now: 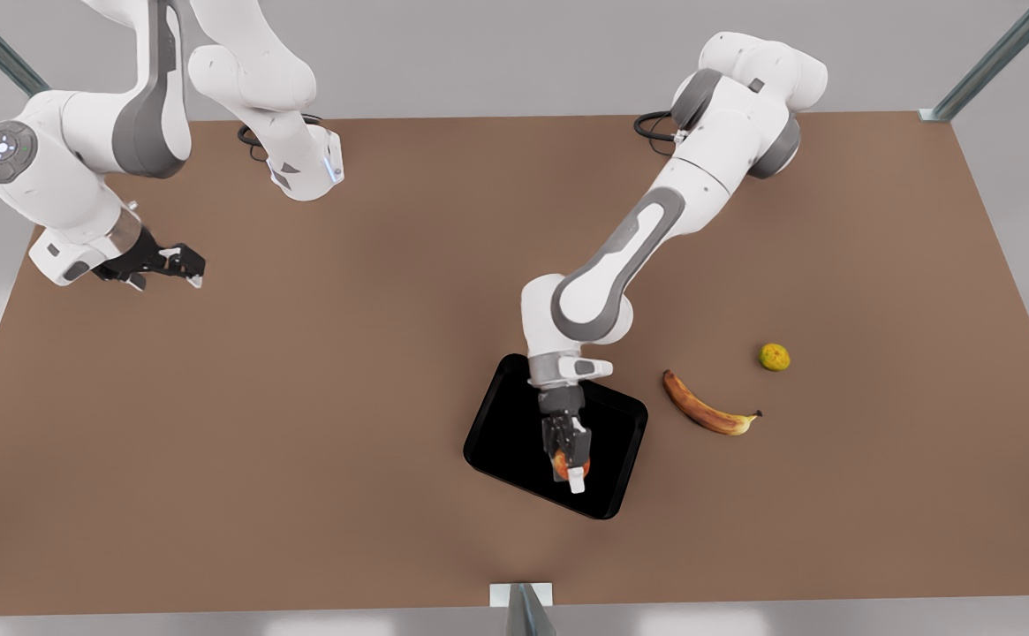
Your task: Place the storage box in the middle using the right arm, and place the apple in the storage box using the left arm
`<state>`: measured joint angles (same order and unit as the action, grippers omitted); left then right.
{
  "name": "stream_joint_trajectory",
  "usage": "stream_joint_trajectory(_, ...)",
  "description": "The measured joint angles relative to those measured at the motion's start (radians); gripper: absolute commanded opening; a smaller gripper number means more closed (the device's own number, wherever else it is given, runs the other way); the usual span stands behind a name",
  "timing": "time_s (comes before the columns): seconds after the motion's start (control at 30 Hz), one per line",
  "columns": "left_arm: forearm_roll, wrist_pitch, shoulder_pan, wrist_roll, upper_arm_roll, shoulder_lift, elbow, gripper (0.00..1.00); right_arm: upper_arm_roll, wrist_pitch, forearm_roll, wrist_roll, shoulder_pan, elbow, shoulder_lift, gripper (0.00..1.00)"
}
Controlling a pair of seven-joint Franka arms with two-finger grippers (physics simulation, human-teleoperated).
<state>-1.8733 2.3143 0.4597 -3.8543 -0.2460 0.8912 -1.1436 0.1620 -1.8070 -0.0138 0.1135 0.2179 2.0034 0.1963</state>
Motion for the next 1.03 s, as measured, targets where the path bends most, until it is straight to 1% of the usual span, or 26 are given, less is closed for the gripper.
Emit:
stream_joint_trajectory(0.03,0.040,0.001,0.000,0.004,0.000,0.000,-0.002,1.00,0.000,0.000,0.000,0.000,0.000,-0.001,0.000,1.00)
stream_joint_trajectory(0.1,0.232,0.015,0.002,0.119,0.001,-0.002,-0.007,1.00,-0.001,0.008,0.000,0.002,0.000,-0.002,0.001,1.00)
stream_joint_trajectory(0.17,0.496,0.030,0.007,0.356,0.003,-0.003,-0.008,1.00,-0.001,0.008,0.000,0.002,0.000,-0.003,0.001,1.00)
stream_joint_trajectory(0.23,0.796,0.040,0.010,0.717,0.003,-0.003,-0.008,1.00,0.000,0.008,0.000,0.002,-0.001,-0.003,0.000,1.00)
stream_joint_trajectory(0.3,1.125,0.044,0.010,1.156,0.004,-0.005,-0.009,1.00,-0.001,0.008,0.000,0.002,0.000,-0.003,0.000,1.00)
stream_joint_trajectory(0.37,1.359,0.043,0.004,1.198,0.004,-0.030,-0.009,1.00,-0.001,0.008,0.000,0.002,0.000,-0.003,0.000,1.00)
stream_joint_trajectory(0.4,1.440,0.027,-0.015,1.233,0.004,-0.050,-0.009,1.00,-0.001,0.006,0.000,0.002,0.000,-0.003,0.000,1.00)
stream_joint_trajectory(0.43,1.513,-0.075,-0.041,1.322,0.005,-0.077,-0.009,1.00,-0.001,0.006,0.000,0.002,0.000,-0.003,0.000,1.00)
stream_joint_trajectory(0.47,1.578,-0.136,-0.066,1.469,0.006,-0.115,-0.016,1.00,-0.001,0.006,0.000,0.002,0.000,-0.003,-0.001,1.00)
stream_joint_trajectory(0.53,1.679,-0.261,-0.112,1.877,0.055,-0.223,-0.090,1.00,-0.001,0.006,-0.001,0.002,0.000,-0.003,-0.002,1.00)
stream_joint_trajectory(0.6,1.742,-0.451,-0.163,2.379,0.104,-0.324,-0.093,1.00,-0.001,0.018,-0.002,0.002,0.000,-0.004,0.004,1.00)
stream_joint_trajectory(0.67,1.787,-0.616,-0.243,2.809,0.116,-0.430,-0.093,1.00,-0.001,0.027,-0.003,0.002,0.000,-0.007,0.007,1.00)
stream_joint_trajectory(0.7,1.806,-0.632,-0.308,3.001,0.112,-0.515,-0.151,1.00,-0.001,0.029,-0.005,-0.001,0.000,-0.008,0.007,1.00)
stream_joint_trajectory(0.73,1.823,-0.640,-0.342,3.277,0.116,-0.654,-0.293,1.00,0.000,0.028,-0.005,-0.002,-0.001,-0.006,0.005,1.00)
stream_joint_trajectory(0.77,1.838,-0.680,-0.354,3.371,0.127,-0.731,-0.349,0.96,0.000,0.026,-0.005,-0.002,-0.001,-0.008,0.005,1.00)
stream_joint_trajectory(0.8,1.857,-0.737,-0.377,3.479,0.128,-0.749,-0.337,0.94,-0.001,0.030,-0.005,-0.002,-0.002,-0.007,0.007,1.00)
stream_joint_trajectory(0.83,1.870,-0.784,-0.409,3.665,0.125,-0.777,-0.345,1.00,-0.001,0.031,-0.005,-0.002,0.000,-0.006,0.005,1.00)
stream_joint_trajectory(0.87,1.879,-0.792,-0.419,3.685,0.124,-0.775,-0.348,1.00,-0.001,0.030,-0.005,-0.002,0.000,-0.006,0.006,1.00)
stream_joint_trajectory(0.93,1.891,-0.836,-0.394,3.701,0.125,-0.679,-0.264,1.00,-0.001,0.026,-0.005,-0.002,0.000,-0.008,0.012,1.00)
stream_joint_trajectory(0.97,1.896,-0.835,-0.401,3.712,0.121,-0.654,-0.223,1.00,-0.001,0.024,-0.005,-0.002,0.000,-0.008,0.018,1.00)
stream_joint_trajectory(1.03,1.904,-0.837,-0.399,3.745,0.119,-0.632,-0.199,1.00,-0.005,0.025,-0.005,-0.002,-0.002,-0.006,0.023,1.00)
